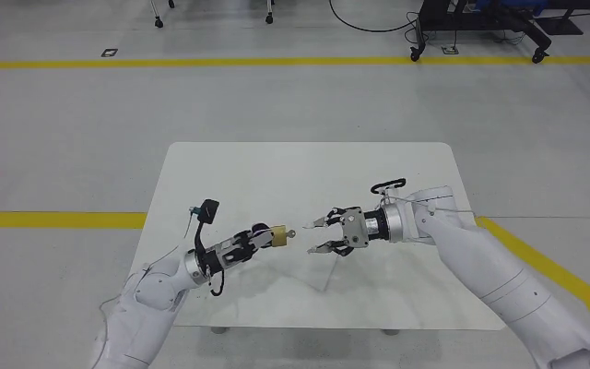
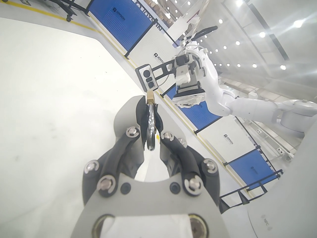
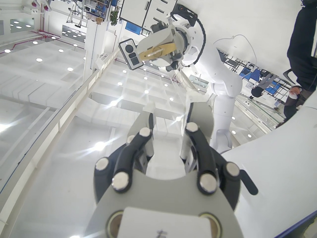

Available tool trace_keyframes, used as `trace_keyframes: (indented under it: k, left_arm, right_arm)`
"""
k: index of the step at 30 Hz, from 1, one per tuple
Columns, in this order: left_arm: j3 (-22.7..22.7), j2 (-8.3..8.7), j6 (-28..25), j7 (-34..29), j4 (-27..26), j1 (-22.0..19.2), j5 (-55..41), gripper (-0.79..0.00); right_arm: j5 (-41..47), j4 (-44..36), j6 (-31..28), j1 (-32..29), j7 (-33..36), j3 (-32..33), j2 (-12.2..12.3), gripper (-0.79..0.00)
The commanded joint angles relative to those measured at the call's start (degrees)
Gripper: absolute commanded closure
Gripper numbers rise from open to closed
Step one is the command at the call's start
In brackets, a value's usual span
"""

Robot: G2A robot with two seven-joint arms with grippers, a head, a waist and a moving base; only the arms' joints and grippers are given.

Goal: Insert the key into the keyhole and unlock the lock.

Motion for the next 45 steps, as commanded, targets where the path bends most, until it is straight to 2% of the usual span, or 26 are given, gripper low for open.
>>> trace_keyframes:
  k: [1, 3, 7, 11, 15, 18, 21, 26, 27, 28, 29, 30, 31, 36, 42, 45]
  left_arm:
    - [0.20, 0.05, 0.51, 0.50, -0.83, 0.11, 1.03, 0.000]
    - [-0.15, 0.21, 1.37, 0.79, -1.52, -0.06, 3.18, 0.000]
    - [-0.18, 0.39, 6.80, 3.22, -4.72, -0.17, 17.54, 0.000]
    - [3.38, 0.06, 14.54, 3.53, -7.28, -0.59, 30.46, 0.000]
    - [7.25, -0.71, 19.64, 1.94, -3.56, -3.77, 33.52, 0.000]
    - [9.83, -1.51, 23.27, 3.61, 0.60, -6.82, 36.56, 0.000]
    - [12.30, -2.37, 24.95, 5.81, 3.63, -8.90, 37.58, -0.197]
    - [13.74, -2.98, 25.16, 7.39, 6.19, -10.49, 37.68, -0.391]
    - [13.60, -2.99, 25.28, 7.71, 6.37, -10.58, 37.61, -0.471]
    - [13.46, -2.96, 25.27, 7.87, 6.42, -10.55, 37.66, -0.613]
    - [13.14, -2.88, 25.38, 8.12, 6.33, -10.47, 37.80, -0.708]
    - [12.71, -2.76, 25.50, 8.39, 6.07, -10.24, 37.97, -0.760]
    - [12.16, -2.59, 25.48, 8.58, 5.62, -9.89, 38.14, -0.779]
    - [5.86, -0.72, 26.51, 10.04, 0.77, -6.03, 40.90, -0.785]
    - [-7.23, 2.40, 28.84, 14.70, -12.48, 3.97, 48.62, -0.785]
    - [-13.82, 3.56, 31.55, 19.06, -18.48, 9.16, 55.74, -0.785]
  right_arm:
    - [-0.01, 0.02, 0.00, 0.02, -0.02, -0.03, -0.02, -0.785]
    - [-0.01, 0.02, 0.00, 0.02, -0.02, -0.03, -0.02, -0.785]
    - [-0.01, 0.02, 0.00, 0.02, -0.02, -0.03, -0.02, -0.785]
    - [-0.01, 0.02, 0.00, 0.02, -0.02, -0.03, -0.02, -0.785]
    - [-0.01, 0.02, 0.00, 0.02, -0.02, -0.03, -0.02, -0.785]
    - [-0.01, 0.02, 0.00, 0.02, -0.02, -0.03, -0.02, -0.785]
    - [-0.01, 0.02, 0.00, 0.02, -0.02, -0.03, -0.02, -0.785]
    - [-0.01, 0.02, 0.00, 0.02, -0.02, -0.03, -0.02, -0.785]
    - [-0.01, 0.02, 0.00, 0.02, -0.02, -0.03, -0.02, -0.785]
    - [-0.01, 0.02, 0.00, 0.02, -0.02, -0.03, -0.02, -0.785]
    - [-0.01, 0.02, 0.00, 0.02, -0.02, -0.03, -0.02, -0.785]
    - [-0.01, 0.02, 0.00, 0.02, -0.02, -0.03, -0.02, -0.785]
    - [-0.01, 0.02, 0.00, 0.02, -0.02, -0.03, -0.02, -0.785]
    - [-0.01, 0.02, 0.00, 0.02, -0.02, -0.03, -0.02, -0.785]
    - [-0.01, 0.02, 0.00, 0.02, -0.02, -0.03, -0.02, -0.785]
    - [-0.01, 0.02, 0.00, 0.02, -0.02, -0.03, -0.02, -0.785]
